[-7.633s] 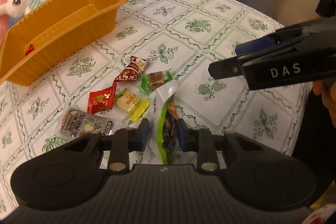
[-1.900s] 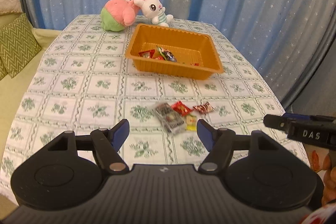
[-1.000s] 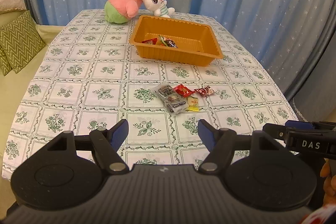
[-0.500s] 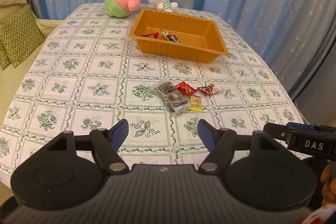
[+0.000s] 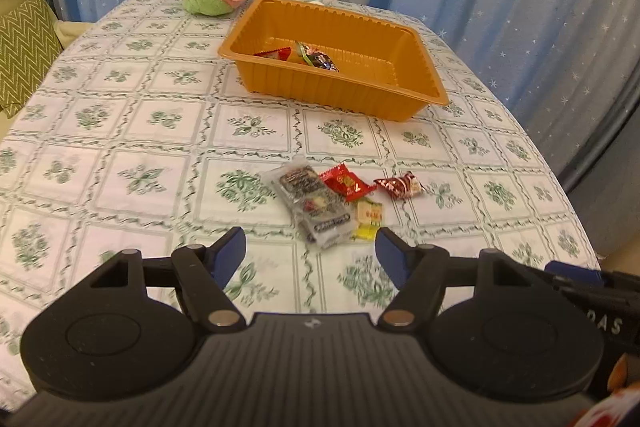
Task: Organize snacks
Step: 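Withdraw both tools from the tray back toward the candy pile, then grasp the clear snack packet with the left tool while the right tool grasps a yellow candy, then carry both held snacks over the orange tray and open both tools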
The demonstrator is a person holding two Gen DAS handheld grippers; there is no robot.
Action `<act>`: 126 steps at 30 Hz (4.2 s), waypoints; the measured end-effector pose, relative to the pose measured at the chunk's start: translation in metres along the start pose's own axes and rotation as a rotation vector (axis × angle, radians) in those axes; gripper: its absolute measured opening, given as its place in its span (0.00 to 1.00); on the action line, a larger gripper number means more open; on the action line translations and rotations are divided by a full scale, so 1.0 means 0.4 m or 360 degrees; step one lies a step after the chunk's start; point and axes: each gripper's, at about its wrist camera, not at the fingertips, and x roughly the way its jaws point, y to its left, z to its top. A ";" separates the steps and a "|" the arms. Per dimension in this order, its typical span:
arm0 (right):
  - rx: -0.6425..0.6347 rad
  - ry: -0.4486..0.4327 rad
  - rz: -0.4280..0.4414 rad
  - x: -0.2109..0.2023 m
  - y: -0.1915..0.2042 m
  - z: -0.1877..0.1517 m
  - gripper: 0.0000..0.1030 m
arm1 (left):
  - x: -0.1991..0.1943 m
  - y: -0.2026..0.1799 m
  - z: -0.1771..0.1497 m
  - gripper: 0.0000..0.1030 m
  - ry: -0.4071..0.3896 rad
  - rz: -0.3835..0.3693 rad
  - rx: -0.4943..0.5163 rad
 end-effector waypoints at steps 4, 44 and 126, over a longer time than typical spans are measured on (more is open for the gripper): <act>0.0018 0.0003 -0.0005 0.034 -0.009 0.007 0.60 | 0.056 -0.010 0.016 0.63 0.0002 -0.0003 -0.0025; -0.0243 -0.0025 0.0124 0.302 0.186 0.018 0.39 | 0.141 0.159 0.021 0.36 0.0125 0.0015 0.0196; -0.0137 -0.0195 0.0101 0.273 0.058 0.497 0.21 | 0.211 0.001 0.481 0.33 -0.0121 -0.0150 0.0280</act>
